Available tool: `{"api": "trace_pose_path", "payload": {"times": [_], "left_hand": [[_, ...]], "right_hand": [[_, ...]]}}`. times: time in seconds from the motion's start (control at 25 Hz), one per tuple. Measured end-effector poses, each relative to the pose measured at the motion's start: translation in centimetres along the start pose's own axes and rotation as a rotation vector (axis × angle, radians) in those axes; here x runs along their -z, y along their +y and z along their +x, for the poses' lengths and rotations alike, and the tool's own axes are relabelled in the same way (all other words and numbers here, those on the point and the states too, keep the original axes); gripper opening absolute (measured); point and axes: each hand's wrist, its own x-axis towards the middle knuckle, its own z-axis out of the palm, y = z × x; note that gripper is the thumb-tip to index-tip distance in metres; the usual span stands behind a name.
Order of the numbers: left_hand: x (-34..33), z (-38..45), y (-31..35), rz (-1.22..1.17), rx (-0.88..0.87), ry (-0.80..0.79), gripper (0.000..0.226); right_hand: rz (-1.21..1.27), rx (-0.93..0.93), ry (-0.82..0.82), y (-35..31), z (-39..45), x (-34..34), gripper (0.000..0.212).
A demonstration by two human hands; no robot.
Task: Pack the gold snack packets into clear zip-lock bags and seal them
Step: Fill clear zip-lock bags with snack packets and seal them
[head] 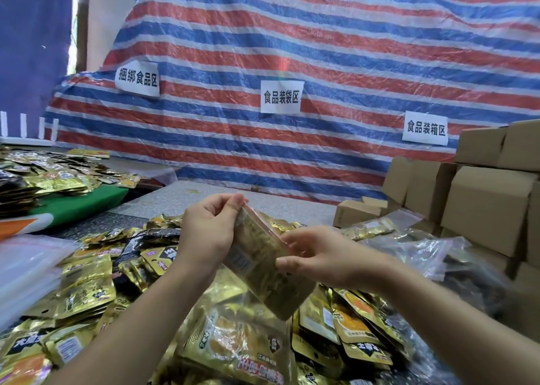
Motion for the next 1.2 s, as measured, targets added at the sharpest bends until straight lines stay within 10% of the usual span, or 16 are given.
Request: {"api": "trace_pose_path", "payload": {"times": [0.68, 1.2], "left_hand": [[-2.6, 1.1, 7.8, -0.031, -0.229, -0.115, 0.02], [-1.5, -0.2, 6.9, 0.171, 0.025, -0.287, 0.022]], "right_hand": [[-0.014, 0.28, 0.513, -2.8, -3.0, 8.0, 0.03], [-0.226, -0.005, 0.27, -2.3, -3.9, 7.9, 0.01]]}}
